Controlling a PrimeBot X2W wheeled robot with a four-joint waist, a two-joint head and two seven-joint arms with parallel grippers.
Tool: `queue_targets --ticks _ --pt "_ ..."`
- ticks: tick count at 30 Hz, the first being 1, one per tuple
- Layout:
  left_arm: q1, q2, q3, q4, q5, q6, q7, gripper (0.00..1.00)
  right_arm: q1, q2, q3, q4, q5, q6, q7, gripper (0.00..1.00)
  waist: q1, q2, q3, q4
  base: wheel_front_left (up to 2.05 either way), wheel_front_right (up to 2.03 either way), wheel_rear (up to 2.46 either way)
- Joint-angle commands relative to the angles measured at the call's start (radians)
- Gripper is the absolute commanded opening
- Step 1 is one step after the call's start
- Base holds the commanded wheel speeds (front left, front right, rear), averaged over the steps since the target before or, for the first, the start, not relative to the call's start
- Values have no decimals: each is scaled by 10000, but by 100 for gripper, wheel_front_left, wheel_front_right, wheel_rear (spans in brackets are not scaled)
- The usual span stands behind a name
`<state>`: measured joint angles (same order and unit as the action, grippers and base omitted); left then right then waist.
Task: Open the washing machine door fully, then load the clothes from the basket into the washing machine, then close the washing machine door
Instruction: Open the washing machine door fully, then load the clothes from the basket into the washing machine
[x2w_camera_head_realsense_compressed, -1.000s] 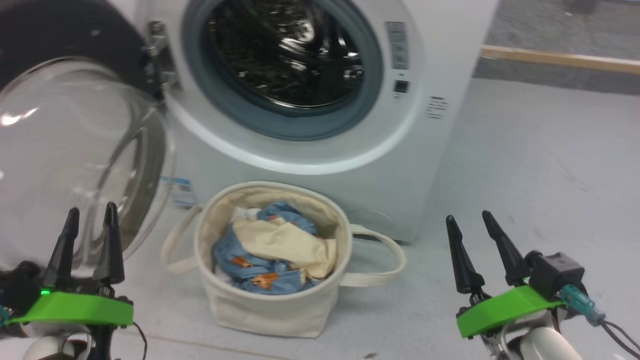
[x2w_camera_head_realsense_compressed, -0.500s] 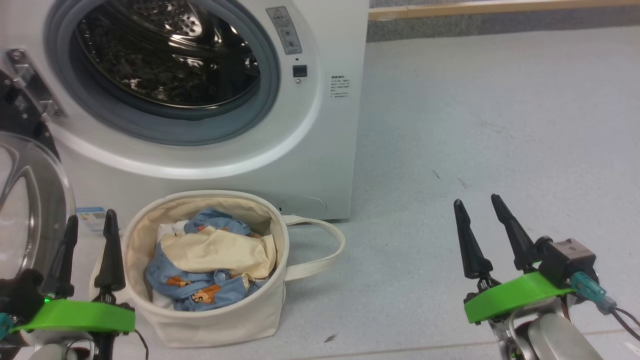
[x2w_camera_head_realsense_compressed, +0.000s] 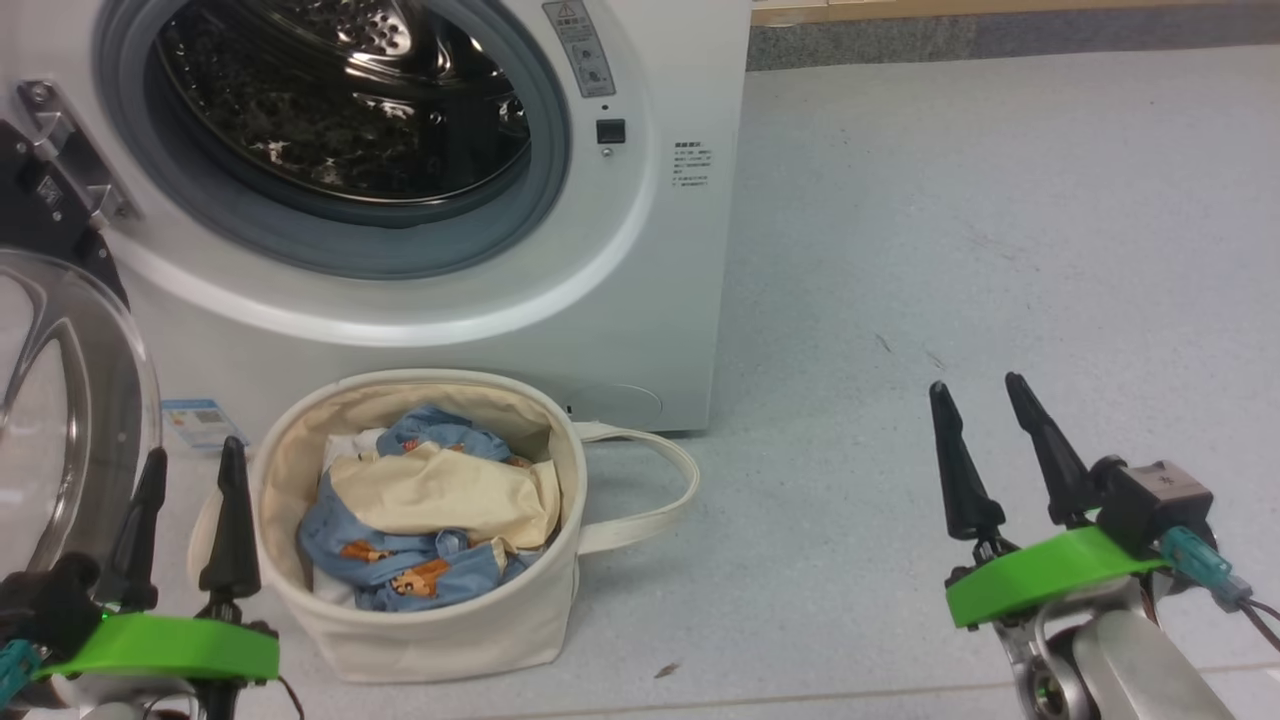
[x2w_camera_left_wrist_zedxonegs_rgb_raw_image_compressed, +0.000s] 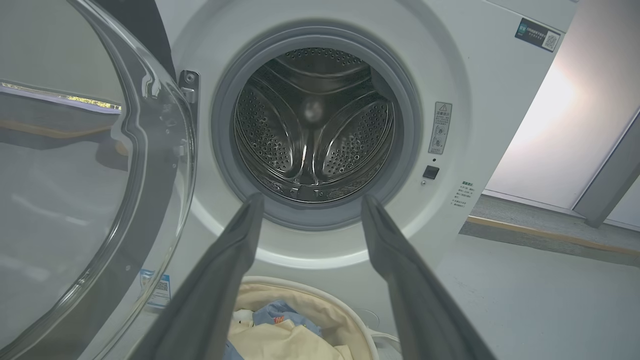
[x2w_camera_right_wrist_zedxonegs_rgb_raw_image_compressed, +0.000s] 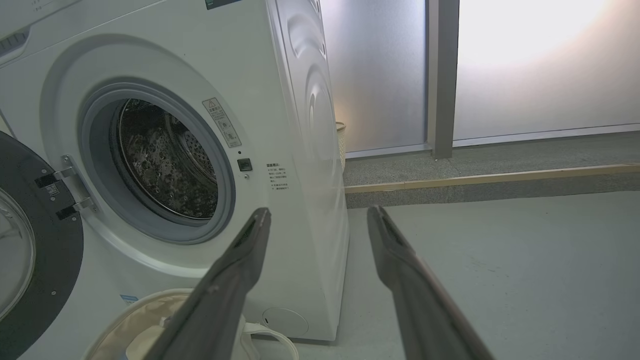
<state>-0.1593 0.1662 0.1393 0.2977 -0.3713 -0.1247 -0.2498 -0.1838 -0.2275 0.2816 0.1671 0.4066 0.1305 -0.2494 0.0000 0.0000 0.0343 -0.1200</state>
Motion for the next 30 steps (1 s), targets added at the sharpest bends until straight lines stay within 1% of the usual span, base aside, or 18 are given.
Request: queue_targets --ticks 1,13,21,25,30 --pt "-181 202 305 -287 81 -57 -120 100 -369 -136 95 -223 41 2 -124 100 0 0 -31 63 0 0 0" --pt "-125 236 245 -245 12 -58 -120 100 -351 -84 11 214 35 2 -124 100 0 0 -99 335 0 0 0" --pt "-193 325 248 -171 -43 -59 -120 100 -358 -13 -101 216 -39 2 -124 100 0 0 -36 387 5 -2 -2" --pt "-230 361 306 -145 -74 -59 -120 100 -355 14 -131 213 -71 2 -124 100 0 0 -27 423 68 -36 -32" --pt "-257 382 393 -141 -85 -59 -120 100 -336 37 -117 200 -78 2 -124 100 0 0 -32 480 130 -80 -50"
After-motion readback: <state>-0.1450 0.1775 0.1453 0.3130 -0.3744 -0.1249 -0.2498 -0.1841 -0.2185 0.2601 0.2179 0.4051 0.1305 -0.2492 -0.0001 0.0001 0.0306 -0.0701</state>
